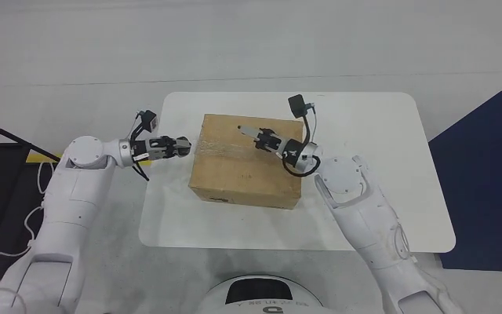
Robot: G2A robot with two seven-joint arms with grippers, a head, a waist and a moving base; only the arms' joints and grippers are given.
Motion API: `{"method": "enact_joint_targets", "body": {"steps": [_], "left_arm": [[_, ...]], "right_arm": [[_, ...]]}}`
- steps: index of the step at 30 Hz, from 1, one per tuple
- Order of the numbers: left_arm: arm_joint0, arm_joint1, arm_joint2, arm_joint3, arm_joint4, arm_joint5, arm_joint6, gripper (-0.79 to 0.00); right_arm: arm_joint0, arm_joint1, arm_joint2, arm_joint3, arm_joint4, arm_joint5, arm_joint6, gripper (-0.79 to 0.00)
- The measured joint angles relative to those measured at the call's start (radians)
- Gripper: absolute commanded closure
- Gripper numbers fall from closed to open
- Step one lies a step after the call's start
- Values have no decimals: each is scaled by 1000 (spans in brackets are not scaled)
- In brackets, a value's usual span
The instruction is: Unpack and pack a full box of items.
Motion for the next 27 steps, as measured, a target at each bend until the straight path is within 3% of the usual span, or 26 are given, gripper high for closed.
{"method": "enact_joint_targets", "body": {"steps": [17,19,22,27], "left_arm": [[-49,-16,77,68,38,4,22,-55],[-56,-19,85,79,40,3,25,-92],[-66,-22,97,100,42,0,28,-268],[-81,-26,112,136,55,3,39,-376]], "right_arm": [[-5,8,15,-3,20,-15,6,-785],[-4,9,15,-3,22,-16,7,-785],[-2,10,15,-4,23,-15,10,-785],[1,12,14,-5,23,-14,11,-785]]}}
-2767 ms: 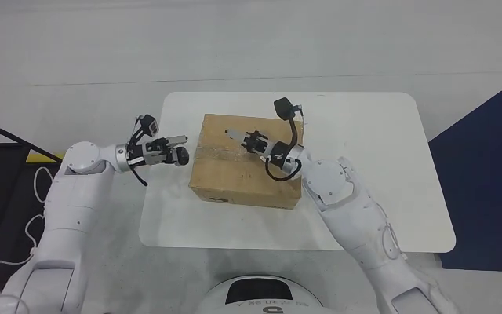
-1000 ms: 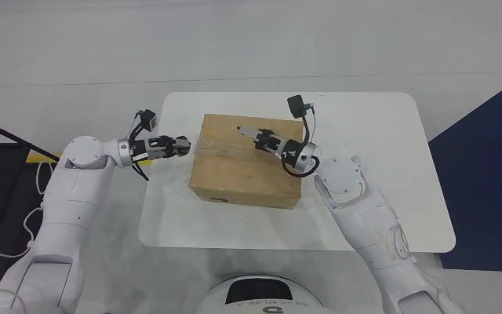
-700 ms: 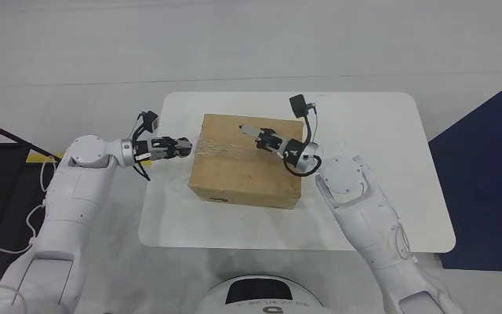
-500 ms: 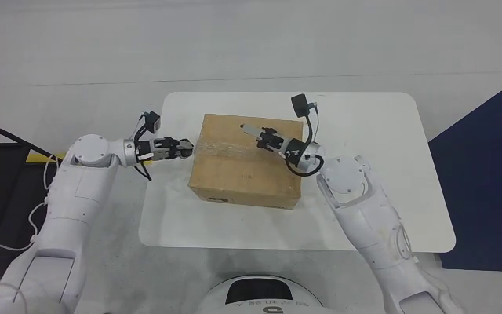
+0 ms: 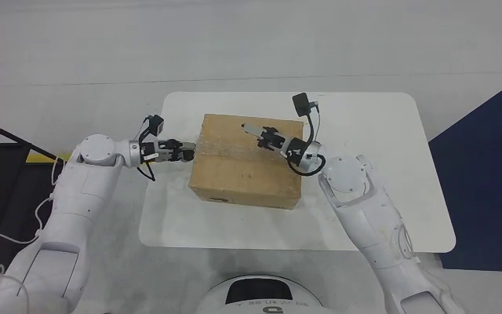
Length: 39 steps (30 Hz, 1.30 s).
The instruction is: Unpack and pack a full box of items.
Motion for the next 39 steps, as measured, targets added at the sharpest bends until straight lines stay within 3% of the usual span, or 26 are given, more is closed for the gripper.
{"method": "enact_joint_targets", "body": {"steps": [4,7,11,15,19,22,26,31,34,38,39], "left_arm": [[-12,-3,3,40,-4,-2,15,-434],[-25,0,-16,78,-26,-12,35,-434],[-36,18,-72,114,-62,-33,52,-425],[-28,40,-136,90,-102,-57,38,-446],[10,59,-193,-20,-158,-74,-10,-385],[62,69,-209,-178,-165,-54,-32,-385],[141,70,-187,-428,-164,12,-20,-382],[171,60,-120,-593,-148,67,6,-397],[151,51,-69,-607,-108,89,38,-465],[127,43,-30,-595,-96,92,60,-646],[124,43,-28,-591,-101,90,60,-733]], "right_arm": [[3,1,0,-1,4,-2,2,-785],[2,2,2,-3,10,-9,4,-785],[-1,4,4,-3,19,-22,9,-785],[-7,6,7,-2,29,-39,11,-785],[-16,9,15,0,39,-57,12,-785],[-27,12,25,-2,52,-79,9,-785],[-52,16,47,-13,74,-116,2,-785],[-97,25,88,-32,113,-173,7,-785],[-140,34,147,-43,141,-201,-3,-785],[-228,51,254,-50,209,-248,27,-785],[-245,54,276,-45,227,-253,38,-785]]}}
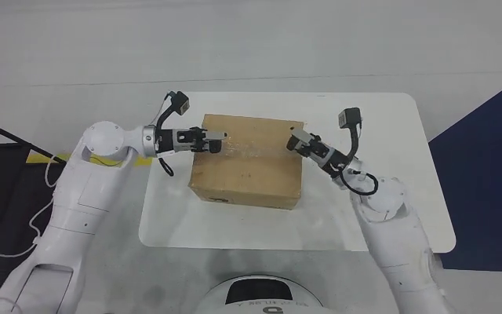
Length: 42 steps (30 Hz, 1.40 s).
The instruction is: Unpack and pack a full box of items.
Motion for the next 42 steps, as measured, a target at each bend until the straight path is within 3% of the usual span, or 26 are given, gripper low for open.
{"method": "enact_joint_targets", "body": {"steps": [1,9,22,33,42], "left_arm": [[-2,0,0,3,-6,-3,-1,-785],[2,2,-21,20,-65,-28,-17,-785],[2,2,-21,20,-64,-27,-17,-785],[2,2,-21,20,-64,-27,-17,-785],[2,2,-21,20,-64,-27,-17,-785]], "right_arm": [[-15,3,21,7,15,-1,8,-785],[-58,17,81,49,76,11,75,-785],[14,19,14,82,62,47,90,-785],[-33,29,39,10,89,6,95,-785],[51,26,-47,74,67,73,107,-785]]}}
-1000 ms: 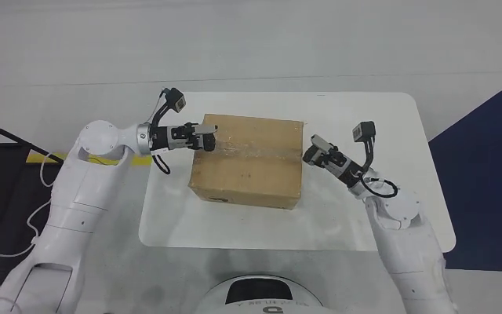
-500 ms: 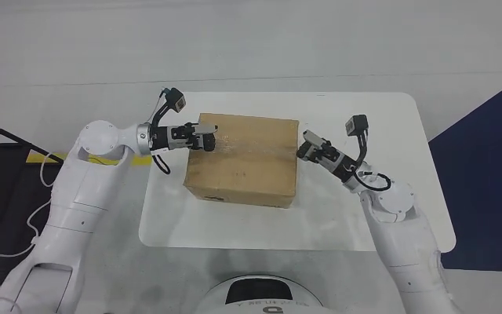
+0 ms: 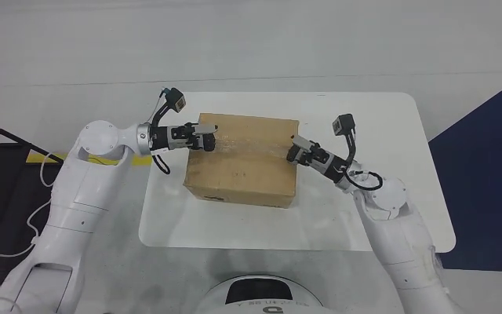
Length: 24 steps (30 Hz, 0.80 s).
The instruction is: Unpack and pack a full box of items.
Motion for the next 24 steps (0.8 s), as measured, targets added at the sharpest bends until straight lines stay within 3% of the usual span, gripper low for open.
{"method": "enact_joint_targets", "body": {"steps": [8,24], "left_arm": [[0,0,0,0,0,0,0,-785],[0,0,0,0,0,0,0,-785]], "right_arm": [[59,-2,-55,48,-13,69,4,-785],[134,-12,-145,111,17,81,6,-785]]}}
